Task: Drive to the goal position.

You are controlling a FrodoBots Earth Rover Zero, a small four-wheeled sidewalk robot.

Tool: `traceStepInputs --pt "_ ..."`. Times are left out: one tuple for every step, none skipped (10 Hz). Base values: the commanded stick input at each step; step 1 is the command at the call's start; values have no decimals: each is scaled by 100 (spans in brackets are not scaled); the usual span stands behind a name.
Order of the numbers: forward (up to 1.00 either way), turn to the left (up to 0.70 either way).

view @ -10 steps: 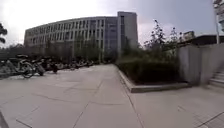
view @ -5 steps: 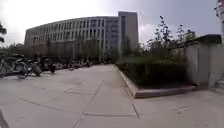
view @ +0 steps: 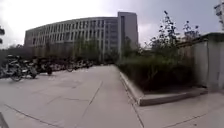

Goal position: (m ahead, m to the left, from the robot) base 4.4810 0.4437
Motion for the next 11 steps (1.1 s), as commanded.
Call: traceStepInputs --pt "60 2" --pt "60 2" --pt "60 2" --pt "60 2" --pt "60 2" --pt "60 2" --pt "60 -4" --pt "60 -13" --pt "60 -6" --pt "60 2" --pt "60 2"
